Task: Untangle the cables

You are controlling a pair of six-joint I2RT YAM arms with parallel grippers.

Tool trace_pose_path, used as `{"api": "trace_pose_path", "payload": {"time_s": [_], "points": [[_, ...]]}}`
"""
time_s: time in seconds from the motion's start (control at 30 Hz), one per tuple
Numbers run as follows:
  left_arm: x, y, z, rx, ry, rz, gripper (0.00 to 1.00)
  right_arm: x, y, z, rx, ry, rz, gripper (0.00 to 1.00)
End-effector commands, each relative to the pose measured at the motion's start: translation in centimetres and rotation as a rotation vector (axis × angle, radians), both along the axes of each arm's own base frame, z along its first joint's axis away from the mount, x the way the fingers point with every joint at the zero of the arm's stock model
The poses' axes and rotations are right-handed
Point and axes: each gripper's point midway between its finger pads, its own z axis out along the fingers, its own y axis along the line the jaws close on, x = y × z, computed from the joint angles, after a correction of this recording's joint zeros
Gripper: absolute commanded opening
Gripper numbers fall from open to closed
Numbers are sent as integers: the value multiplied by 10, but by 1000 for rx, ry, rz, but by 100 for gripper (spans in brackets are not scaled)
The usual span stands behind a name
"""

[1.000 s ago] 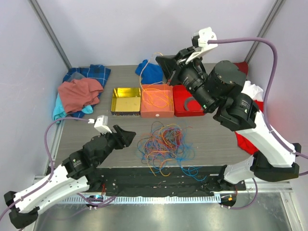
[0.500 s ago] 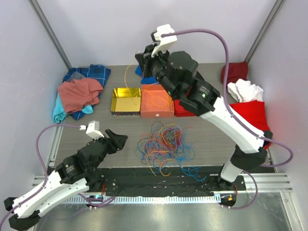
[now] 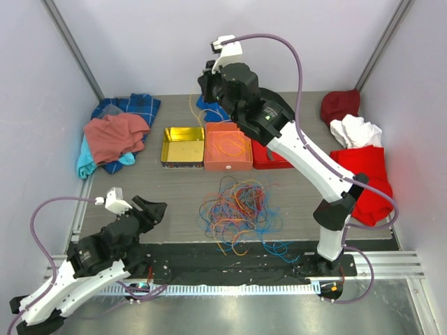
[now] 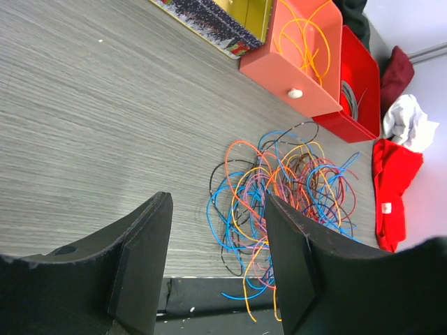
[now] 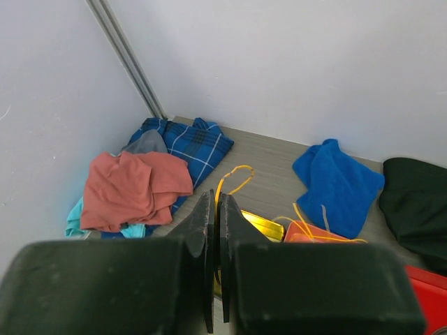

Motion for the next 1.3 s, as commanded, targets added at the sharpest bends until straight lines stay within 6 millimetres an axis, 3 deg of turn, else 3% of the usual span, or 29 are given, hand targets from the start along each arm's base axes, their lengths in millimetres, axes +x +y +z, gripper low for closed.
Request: {"api": "trace_pose_path", "payload": {"time_s": [0.0, 0.47, 0.5, 0.57, 0.67, 0.73, 1.0, 1.17, 1.23, 1.27], "points": [[3, 5, -3, -1, -1, 40, 60, 8, -6, 12, 51, -24, -14, 1], [10, -14, -7, 57, 18, -17, 59, 32, -26, -42, 23, 53, -61, 1], [10, -15, -8, 59, 20, -20, 59, 34, -27, -57, 16, 75, -67, 1], [11, -17, -10, 62, 23, -25, 59, 35, -31, -64, 16, 85, -71, 1], [11, -21, -13, 67, 30, -35, 59, 39, -35, -97, -10, 129, -85, 1], [12, -23, -14, 69, 34, -41, 59, 43, -39, -107, -11, 140, -97, 1], [15, -34, -20, 77, 50, -65, 59, 56, -47, -196, -120, 262, -122, 1], [16, -38, -23, 80, 56, -78, 59, 62, -50, -236, -213, 328, -131, 2], [16, -39, -23, 81, 55, -80, 59, 65, -49, -253, -252, 363, -131, 9], [16, -39, -24, 82, 55, -82, 59, 66, -50, -255, -278, 376, -132, 27]]}}
